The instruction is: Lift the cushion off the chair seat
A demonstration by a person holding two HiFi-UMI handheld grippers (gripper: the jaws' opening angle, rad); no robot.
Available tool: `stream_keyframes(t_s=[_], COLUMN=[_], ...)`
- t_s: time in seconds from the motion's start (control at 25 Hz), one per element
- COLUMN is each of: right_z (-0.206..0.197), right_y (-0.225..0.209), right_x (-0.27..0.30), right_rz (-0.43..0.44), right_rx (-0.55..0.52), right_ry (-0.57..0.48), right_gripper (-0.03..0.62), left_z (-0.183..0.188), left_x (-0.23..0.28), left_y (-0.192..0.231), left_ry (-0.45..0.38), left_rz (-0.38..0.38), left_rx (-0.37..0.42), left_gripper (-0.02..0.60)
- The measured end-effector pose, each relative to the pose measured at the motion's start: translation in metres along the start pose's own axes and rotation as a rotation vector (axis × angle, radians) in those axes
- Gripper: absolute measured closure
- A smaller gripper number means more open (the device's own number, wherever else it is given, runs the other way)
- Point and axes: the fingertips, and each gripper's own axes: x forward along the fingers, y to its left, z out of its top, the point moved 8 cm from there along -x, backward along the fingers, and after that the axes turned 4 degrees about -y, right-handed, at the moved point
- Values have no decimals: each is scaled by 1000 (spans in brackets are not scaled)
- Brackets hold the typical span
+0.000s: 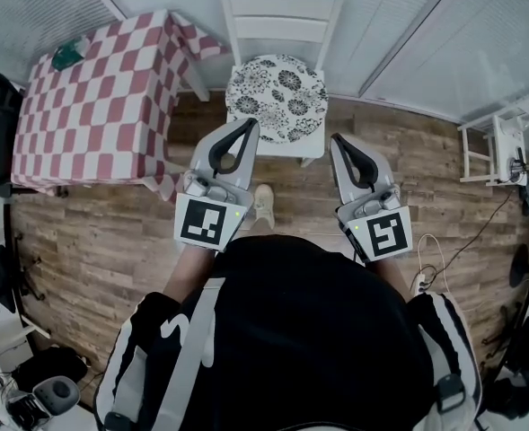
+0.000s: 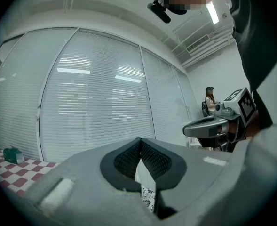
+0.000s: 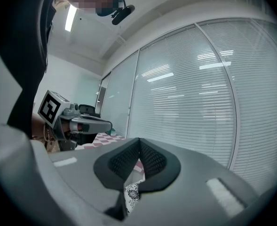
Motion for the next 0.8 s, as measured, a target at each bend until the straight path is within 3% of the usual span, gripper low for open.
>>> stream_keyframes(t_s=[0.8], right_z=[-3], right_y=[-30], right_x=[99], right_rz=[-23], right_rx=[9], right_ry=[-9], right_gripper=[600], left_z=[-10], left_x=[57], left_y=[84], left_ry=[10], left_rz=[-16], left_rx=[-4], left_gripper=[580])
